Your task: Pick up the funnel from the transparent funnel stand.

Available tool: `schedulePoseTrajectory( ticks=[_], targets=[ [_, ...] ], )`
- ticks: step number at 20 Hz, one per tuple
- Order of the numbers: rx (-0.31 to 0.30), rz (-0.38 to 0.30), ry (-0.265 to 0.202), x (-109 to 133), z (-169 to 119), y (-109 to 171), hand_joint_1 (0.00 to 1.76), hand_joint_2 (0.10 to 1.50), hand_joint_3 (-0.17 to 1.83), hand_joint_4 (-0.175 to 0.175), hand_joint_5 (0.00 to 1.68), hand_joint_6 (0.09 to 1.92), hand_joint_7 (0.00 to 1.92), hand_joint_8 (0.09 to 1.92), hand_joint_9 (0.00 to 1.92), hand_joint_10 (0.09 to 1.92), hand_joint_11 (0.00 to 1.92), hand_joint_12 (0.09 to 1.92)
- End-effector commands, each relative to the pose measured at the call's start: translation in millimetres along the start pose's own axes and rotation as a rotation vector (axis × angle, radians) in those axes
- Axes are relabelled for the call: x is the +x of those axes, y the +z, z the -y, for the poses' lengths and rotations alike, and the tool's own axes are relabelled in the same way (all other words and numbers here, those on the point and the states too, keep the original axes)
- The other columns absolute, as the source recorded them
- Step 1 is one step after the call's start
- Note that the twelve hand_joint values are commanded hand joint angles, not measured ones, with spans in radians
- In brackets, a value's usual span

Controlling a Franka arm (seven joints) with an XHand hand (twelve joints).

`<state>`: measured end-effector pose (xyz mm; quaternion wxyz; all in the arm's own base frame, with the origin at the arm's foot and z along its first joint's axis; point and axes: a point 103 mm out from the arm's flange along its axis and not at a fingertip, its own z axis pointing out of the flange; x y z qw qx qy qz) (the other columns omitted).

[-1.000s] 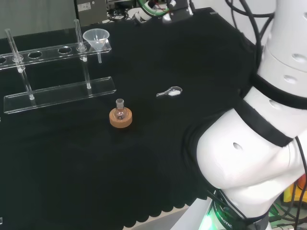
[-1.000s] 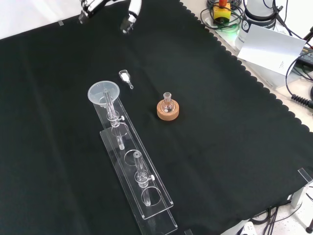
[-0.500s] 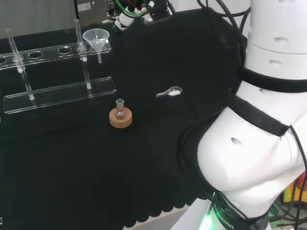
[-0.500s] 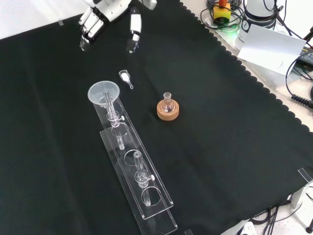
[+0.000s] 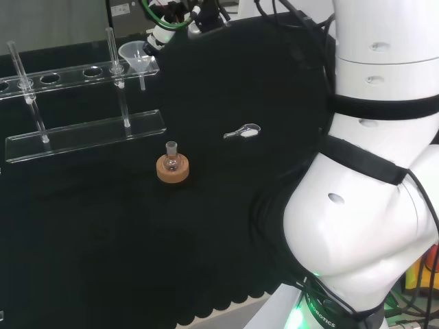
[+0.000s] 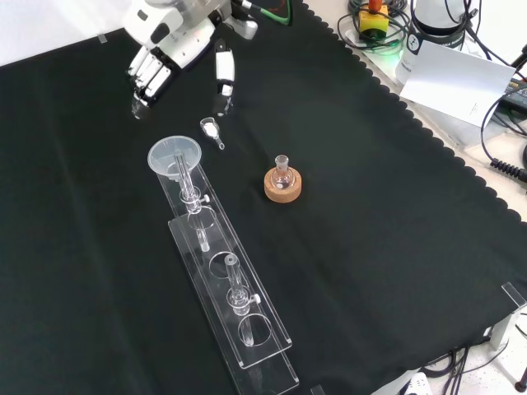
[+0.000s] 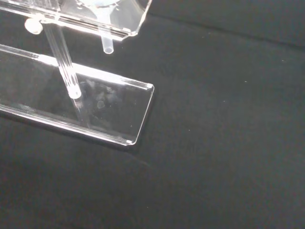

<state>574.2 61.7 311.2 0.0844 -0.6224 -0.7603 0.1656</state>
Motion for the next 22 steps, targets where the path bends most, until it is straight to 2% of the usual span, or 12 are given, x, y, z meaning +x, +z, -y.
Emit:
schedulePoseTrajectory(
  ticks=[1,5,7,16,22],
  targets=[
    [0.040,0.023,-0.029,15.6,-19.7,-4.7,0.49,0.75,0.23,-0.065,0.06,0.09,0.00,0.64,0.21,0.77,0.18,1.42],
    [0.046,0.023,-0.041,21.1,-28.8,-3.6,0.49,0.75,0.22,-0.062,0.03,0.09,0.00,0.59,0.20,0.79,0.20,1.42],
    [0.053,0.024,-0.062,19.8,-30.6,-2.2,0.48,0.74,0.21,-0.062,0.03,0.09,0.00,0.58,0.21,0.80,0.22,1.41],
    [0.073,0.017,-0.062,25.4,-47.1,8.5,0.48,0.74,0.21,-0.063,0.02,0.09,0.00,0.57,0.21,0.80,0.23,1.41],
    [0.082,0.017,-0.077,30.3,-57.3,13.2,0.46,0.74,0.20,-0.063,0.01,0.09,0.00,0.57,0.19,0.80,0.23,1.41]
  ],
)
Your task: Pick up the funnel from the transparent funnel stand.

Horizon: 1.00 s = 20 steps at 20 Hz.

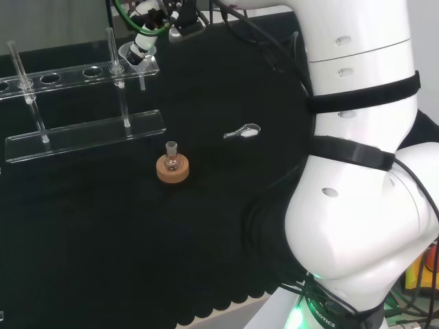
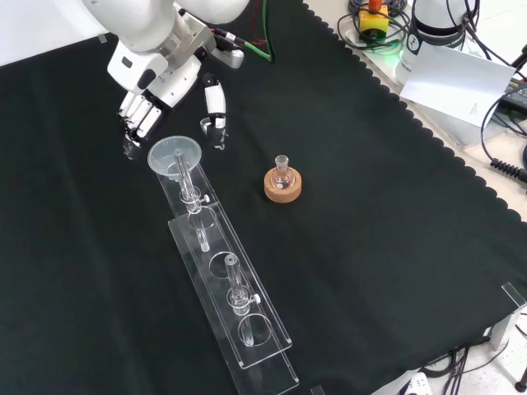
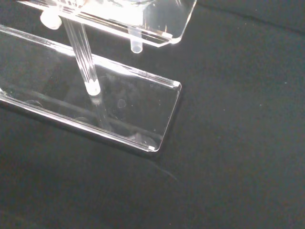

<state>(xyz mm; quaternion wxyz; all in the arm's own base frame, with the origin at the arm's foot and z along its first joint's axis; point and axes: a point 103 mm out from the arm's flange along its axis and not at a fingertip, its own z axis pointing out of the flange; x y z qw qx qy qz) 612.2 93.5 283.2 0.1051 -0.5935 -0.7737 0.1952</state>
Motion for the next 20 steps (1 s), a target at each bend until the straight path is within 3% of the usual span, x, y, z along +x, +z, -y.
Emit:
schedulePoseTrajectory(
  ticks=[1,20],
  targets=[
    [0.012,0.000,-0.019,5.3,-9.0,4.4,0.46,0.73,0.20,-0.062,0.01,0.09,0.00,0.57,0.19,0.81,0.23,1.41],
    [-0.007,0.054,-0.017,9.3,-22.2,15.0,0.50,0.74,0.17,-0.063,0.03,0.09,0.00,0.60,0.21,0.83,0.24,1.42]
  ],
)
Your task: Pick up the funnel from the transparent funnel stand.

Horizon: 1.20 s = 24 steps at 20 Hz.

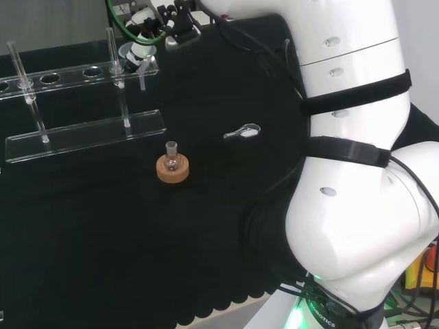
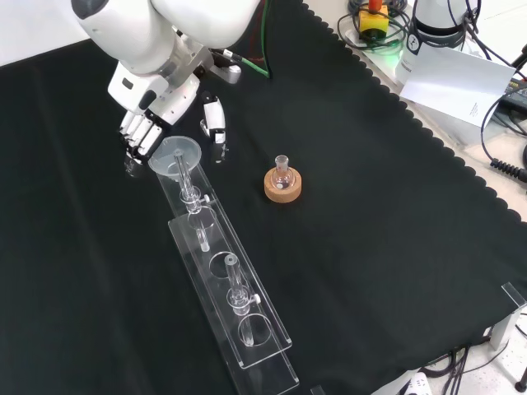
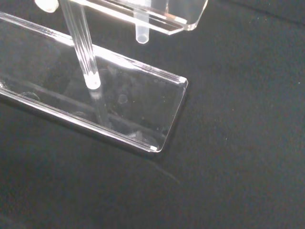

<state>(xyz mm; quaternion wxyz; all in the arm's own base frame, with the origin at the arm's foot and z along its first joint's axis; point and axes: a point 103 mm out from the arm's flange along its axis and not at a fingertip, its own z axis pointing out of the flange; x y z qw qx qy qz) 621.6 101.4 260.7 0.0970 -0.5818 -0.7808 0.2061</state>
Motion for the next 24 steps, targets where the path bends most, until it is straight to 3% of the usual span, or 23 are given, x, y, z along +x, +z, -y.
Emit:
schedulePoseTrajectory(
  ticks=[1,19,24],
  targets=[
    [-0.014,0.028,0.004,3.0,-3.3,-0.3,0.51,0.74,0.17,-0.064,0.03,0.09,0.00,0.61,0.21,0.83,0.24,1.41],
    [-0.016,0.060,0.031,-0.4,-9.7,1.5,0.67,0.76,0.23,-0.068,0.16,0.09,0.07,0.72,0.34,0.76,0.25,1.40],
    [-0.005,0.072,0.031,1.6,-12.9,2.4,0.69,0.73,0.30,-0.059,0.27,0.09,0.21,0.72,0.45,0.70,0.26,1.39]
  ],
)
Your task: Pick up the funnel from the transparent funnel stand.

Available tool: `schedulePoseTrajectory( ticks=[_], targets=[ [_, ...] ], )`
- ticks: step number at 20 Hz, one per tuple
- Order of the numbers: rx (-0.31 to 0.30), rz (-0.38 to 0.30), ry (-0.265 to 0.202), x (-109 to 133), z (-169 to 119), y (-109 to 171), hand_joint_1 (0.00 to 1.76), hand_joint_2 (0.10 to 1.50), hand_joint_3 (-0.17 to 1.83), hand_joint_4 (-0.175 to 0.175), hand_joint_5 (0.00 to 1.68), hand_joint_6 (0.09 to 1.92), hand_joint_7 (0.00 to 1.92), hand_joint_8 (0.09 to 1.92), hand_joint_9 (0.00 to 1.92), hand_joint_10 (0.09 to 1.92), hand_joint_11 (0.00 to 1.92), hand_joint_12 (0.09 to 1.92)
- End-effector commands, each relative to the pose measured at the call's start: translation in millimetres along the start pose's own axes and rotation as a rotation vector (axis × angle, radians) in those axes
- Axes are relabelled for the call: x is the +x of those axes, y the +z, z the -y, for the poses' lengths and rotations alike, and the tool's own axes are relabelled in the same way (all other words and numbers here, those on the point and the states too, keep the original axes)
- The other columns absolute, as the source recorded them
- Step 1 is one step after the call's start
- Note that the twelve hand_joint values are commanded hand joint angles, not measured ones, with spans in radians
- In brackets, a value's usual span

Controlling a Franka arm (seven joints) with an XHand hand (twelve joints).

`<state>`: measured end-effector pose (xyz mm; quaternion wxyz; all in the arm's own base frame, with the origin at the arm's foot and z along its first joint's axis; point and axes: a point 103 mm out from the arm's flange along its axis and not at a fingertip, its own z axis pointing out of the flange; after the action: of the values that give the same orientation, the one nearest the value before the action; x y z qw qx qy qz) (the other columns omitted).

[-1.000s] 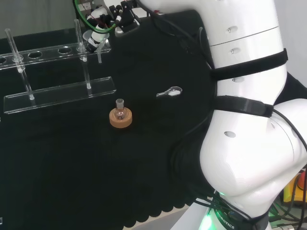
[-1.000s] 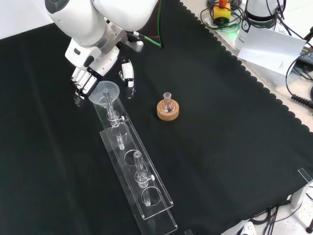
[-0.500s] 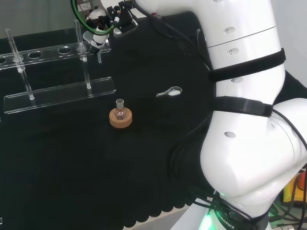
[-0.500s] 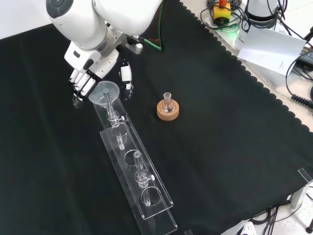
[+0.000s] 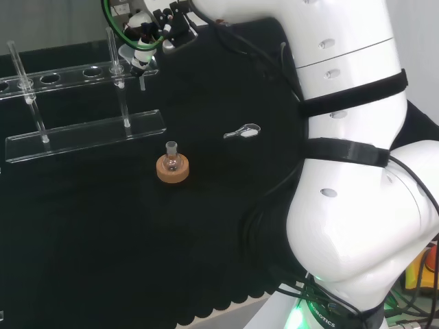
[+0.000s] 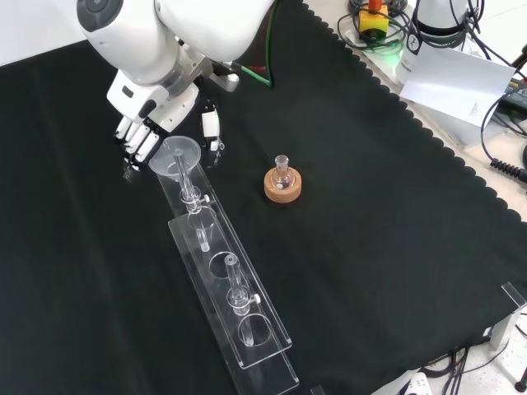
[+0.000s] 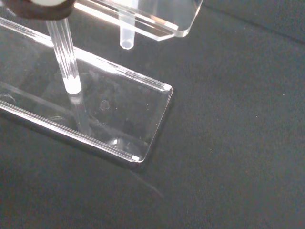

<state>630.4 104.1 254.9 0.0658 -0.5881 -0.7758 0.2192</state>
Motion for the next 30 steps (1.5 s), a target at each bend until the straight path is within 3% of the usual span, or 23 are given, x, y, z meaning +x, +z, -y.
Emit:
schedulePoseTrajectory(
  ticks=[1,5,12,18,30],
  targets=[
    [0.003,0.012,-0.009,-2.3,0.4,1.0,0.70,0.72,0.32,-0.057,0.29,0.09,0.24,0.72,0.48,0.69,0.26,1.39],
    [-0.026,0.041,-0.001,0.7,-0.3,-1.2,0.73,0.70,0.41,-0.056,0.35,0.09,0.38,0.71,0.60,0.63,0.28,1.38],
    [-0.132,0.088,0.015,2.8,7.2,-14.6,0.81,0.69,0.48,-0.053,0.51,0.09,0.65,0.79,0.85,0.64,0.36,1.34],
    [-0.202,0.155,0.038,3.1,20.5,-33.4,0.84,0.69,0.51,-0.051,0.57,0.09,0.68,0.82,0.88,0.65,0.40,1.32],
    [-0.226,0.174,0.082,-3.6,74.2,-69.8,0.85,0.68,0.54,-0.051,0.58,0.12,0.68,0.83,0.89,0.65,0.42,1.30]
  ],
)
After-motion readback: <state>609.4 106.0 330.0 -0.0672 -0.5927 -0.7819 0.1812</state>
